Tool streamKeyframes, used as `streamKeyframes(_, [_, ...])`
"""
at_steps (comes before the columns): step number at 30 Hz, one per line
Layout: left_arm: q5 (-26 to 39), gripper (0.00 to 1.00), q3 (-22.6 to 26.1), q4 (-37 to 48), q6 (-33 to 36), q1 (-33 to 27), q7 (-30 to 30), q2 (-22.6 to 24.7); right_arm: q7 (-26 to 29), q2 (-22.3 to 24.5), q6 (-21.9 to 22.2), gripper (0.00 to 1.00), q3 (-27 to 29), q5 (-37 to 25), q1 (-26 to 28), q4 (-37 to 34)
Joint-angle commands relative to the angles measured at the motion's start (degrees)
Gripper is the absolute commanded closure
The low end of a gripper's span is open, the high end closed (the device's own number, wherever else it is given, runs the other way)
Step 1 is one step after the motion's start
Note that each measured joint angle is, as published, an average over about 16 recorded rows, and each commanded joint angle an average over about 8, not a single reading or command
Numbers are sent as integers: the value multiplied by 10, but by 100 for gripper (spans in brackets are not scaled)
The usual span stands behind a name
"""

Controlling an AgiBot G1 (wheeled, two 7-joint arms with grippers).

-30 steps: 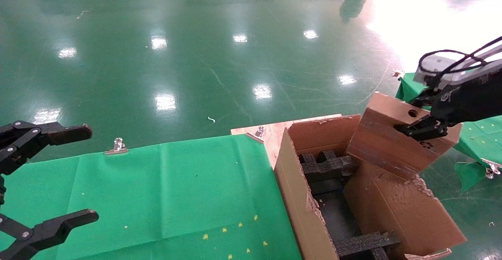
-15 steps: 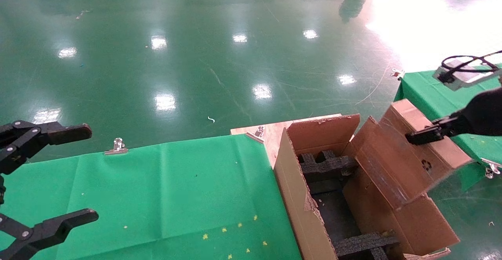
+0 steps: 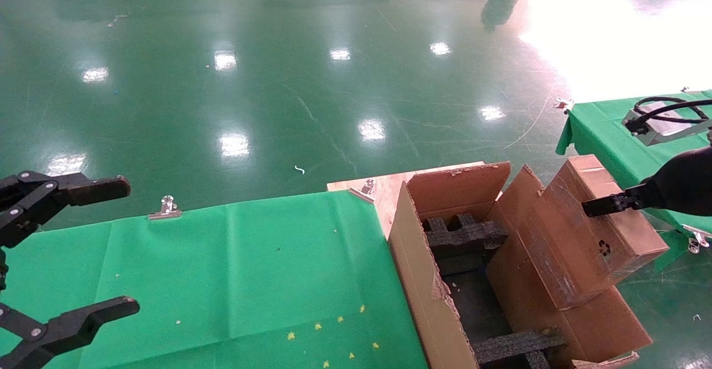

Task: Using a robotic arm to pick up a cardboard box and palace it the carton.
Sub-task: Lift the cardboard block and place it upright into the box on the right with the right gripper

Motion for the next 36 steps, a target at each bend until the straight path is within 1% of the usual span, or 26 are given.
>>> streamKeyframes(1, [0,0,0,0,0,0,0,0,19,5,4,100,-2,-6,-2,17])
streamKeyframes(9, [0,0,0,0,0,0,0,0,45,4,36,100,-15,-19,-28,31])
streamKeyframes(24, [0,0,0,0,0,0,0,0,85,-14,123,100,-42,-45,-92,30])
streamKeyframes(36, [0,0,0,0,0,0,0,0,108,-29,155,100,-60,-62,-127,29])
